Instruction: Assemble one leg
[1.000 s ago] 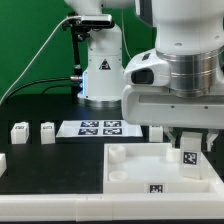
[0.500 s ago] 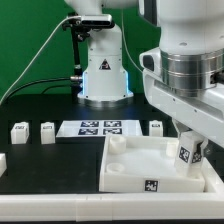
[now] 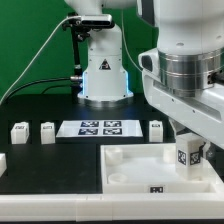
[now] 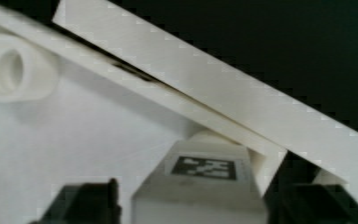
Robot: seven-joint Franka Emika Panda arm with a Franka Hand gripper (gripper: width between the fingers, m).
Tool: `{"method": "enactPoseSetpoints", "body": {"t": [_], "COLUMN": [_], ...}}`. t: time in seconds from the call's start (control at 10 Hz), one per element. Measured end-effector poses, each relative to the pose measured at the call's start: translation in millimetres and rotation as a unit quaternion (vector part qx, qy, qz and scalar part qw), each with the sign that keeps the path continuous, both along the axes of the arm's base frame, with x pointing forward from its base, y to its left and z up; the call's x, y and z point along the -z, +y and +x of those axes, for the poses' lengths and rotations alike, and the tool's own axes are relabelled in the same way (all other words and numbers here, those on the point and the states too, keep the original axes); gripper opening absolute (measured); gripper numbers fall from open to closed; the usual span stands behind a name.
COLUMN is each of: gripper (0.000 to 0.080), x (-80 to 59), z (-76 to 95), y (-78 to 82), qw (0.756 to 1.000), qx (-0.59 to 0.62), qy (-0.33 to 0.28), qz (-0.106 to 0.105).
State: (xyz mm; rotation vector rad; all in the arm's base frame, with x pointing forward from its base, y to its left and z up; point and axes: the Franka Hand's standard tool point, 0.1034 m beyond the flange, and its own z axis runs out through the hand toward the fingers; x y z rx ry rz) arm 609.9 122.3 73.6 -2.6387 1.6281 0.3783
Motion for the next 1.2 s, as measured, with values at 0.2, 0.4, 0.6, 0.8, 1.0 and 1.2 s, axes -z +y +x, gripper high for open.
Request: {"method": "enactPoseSetpoints", "body": {"t": [0.2, 0.4, 0.6, 0.8, 1.0, 1.2], "gripper": [0.063, 0.0645, 0.0648, 0.0648, 0.0648, 0.0648], "x": [0.2, -6.4, -11.7, -13.3, -11.9, -11.7], "z": [-1.3, 3.2, 1.9, 3.5, 3.3, 3.4], "y": [-0.6, 2.0, 6.8, -2.6, -6.0, -6.8], "qw": [0.992, 0.953, 0.904, 0.844, 0.801, 0.757], "qx": [-0.124, -0.297, -0.419, -0.525, -0.587, -0.642], "qy": [-0.015, -0.058, -0.083, -0.094, -0.098, -0.102], "qz": [0.023, 0.027, 0.035, 0.054, 0.065, 0.075]}}
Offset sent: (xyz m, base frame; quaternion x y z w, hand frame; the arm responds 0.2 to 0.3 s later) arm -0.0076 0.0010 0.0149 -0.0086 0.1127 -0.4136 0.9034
